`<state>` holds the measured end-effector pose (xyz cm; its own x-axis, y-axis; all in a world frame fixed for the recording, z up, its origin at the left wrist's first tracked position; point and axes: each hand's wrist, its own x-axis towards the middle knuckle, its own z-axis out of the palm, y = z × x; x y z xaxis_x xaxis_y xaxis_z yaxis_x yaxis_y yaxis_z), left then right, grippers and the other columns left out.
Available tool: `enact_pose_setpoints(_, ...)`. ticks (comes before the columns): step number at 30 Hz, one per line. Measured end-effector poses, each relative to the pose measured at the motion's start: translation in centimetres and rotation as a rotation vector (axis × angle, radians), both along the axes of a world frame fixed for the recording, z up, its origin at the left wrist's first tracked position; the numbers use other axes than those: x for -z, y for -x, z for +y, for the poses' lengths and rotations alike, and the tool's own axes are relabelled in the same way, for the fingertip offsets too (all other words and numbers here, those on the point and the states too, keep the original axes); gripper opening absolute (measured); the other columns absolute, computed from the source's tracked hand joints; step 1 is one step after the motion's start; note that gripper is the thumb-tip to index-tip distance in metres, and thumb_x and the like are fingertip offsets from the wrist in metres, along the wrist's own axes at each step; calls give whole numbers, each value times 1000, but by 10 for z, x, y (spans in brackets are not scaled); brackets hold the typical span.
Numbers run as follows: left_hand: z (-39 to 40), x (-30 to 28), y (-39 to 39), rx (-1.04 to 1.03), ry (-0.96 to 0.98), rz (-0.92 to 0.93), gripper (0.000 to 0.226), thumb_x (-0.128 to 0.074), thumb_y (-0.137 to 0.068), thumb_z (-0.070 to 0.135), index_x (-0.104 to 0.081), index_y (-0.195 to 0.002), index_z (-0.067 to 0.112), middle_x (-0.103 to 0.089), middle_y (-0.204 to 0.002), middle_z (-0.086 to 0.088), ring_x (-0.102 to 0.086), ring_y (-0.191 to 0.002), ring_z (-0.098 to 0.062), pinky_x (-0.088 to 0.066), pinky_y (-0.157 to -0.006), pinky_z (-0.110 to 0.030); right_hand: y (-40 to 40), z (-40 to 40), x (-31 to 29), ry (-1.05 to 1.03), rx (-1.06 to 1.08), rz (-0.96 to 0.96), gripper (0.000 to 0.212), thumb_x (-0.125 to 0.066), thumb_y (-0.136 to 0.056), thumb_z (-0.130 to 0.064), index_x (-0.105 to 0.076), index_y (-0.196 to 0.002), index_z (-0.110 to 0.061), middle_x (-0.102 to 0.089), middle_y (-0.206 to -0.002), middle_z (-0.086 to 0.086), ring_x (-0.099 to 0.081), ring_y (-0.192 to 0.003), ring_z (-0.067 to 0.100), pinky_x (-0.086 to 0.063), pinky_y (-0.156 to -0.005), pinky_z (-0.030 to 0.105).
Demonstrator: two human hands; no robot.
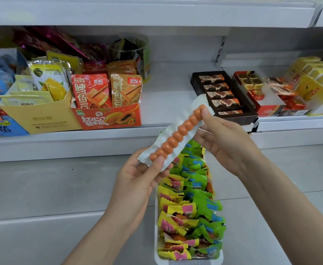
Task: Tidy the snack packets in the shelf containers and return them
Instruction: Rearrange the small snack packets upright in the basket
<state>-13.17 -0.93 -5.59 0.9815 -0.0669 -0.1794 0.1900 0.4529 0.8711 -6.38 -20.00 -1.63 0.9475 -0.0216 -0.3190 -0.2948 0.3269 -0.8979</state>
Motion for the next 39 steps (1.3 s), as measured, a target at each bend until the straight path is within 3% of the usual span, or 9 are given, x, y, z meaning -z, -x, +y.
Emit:
enact_pose_setpoints(3, 6, 3, -7, -92, -367, -235, 27, -74, -80, 9, -80, -97, 30, -77, -103, 5, -69, -95, -6, -51, -82, -15, -1, -5, -6, -64, -37, 109, 59, -46, -100, -49, -64, -115, 5, -73, -103, 17, -73, -96, 33, -62, -72, 34)
enact_pose_setpoints(6, 17, 9, -19, -76, -616, -444, 46, -72, -79, -11, -79, -98, 30, -74, -110, 10, -66, -110, -12, -50, -92, -19, 0, -17, -15, -106, -133, 119, 70, -39, -96, -60, -63, -117, 2, -74, -108, 19, -73, -97, 33, -61, -68, 33)
enact_pose_setpoints(10, 22, 14, -32, -74, -841, -668, 51, -74, -76, -16, -78, -105, 26, -70, -117, 11, -65, -113, -16, -51, -94, -23, 3, -34, -21, 227, -202, -38, 38, -57, -94, -31, -68, -109, 2, -76, -104, 15, -74, -95, 25, -60, -73, 25)
enact_pose_setpoints(14, 16, 22, -49, -41, -791, -502, 63, -64, -85, -13, -54, -126, 33, -62, -127, 7, -60, -120, -11, -48, -102, -25, 3, -52, -30, 511, -2, -337, 11, -62, -94, -14, -73, -94, -17, -78, -87, -1, -75, -81, 13, -58, -67, 16)
enact_pose_setpoints(20, 2, 29, -70, 99, -1174, -611, 39, -57, -99, 21, -53, -138, 22, -53, -139, 7, -42, -131, -5, -26, -106, -9, -7, -60, -44, 860, 149, -685, 17, -62, -92, -40, -70, -98, -54, -74, -94, -23, -74, -89, 10, -61, -79, 33)
enact_pose_setpoints(24, -13, 29, -90, 283, -1438, -702, 48, -55, -99, 40, -55, -136, 9, -56, -134, -7, -41, -129, -21, -28, -108, -26, -11, -44, -41, 996, 160, -753, 20, -62, -95, -33, -70, -111, -39, -72, -91, -20, -74, -83, 16, -61, -76, 48)
enact_pose_setpoints(30, -3, 34, -76, 266, -1298, -585, 39, -64, -94, 35, -63, -129, 17, -56, -119, -1, -48, -116, -18, -38, -95, -24, -16, -30, -38, 1106, 144, -808, 23, -61, -97, -29, -72, -116, -21, -73, -92, -11, -71, -78, 27, -58, -73, 48)
enact_pose_setpoints(35, 1, 40, -60, 323, -1204, -532, 33, -62, -96, 32, -63, -127, 22, -47, -135, 5, -39, -126, -13, -32, -107, -25, -21, -27, -31, 1111, 110, -786, 24, -62, -97, -29, -72, -117, -21, -74, -90, -6, -71, -76, 27, -58, -73, 47)
enact_pose_setpoints(39, 2, 40, -58, 331, -1226, -564, 34, -63, -95, 31, -63, -128, 20, -53, -133, 11, -38, -128, -13, -19, -103, -5, -23, -22, -23, 1169, 18, -761, 21, -65, -96, -23, -73, -114, -22, -75, -84, -1, -70, -70, 24, -56, -67, 41)
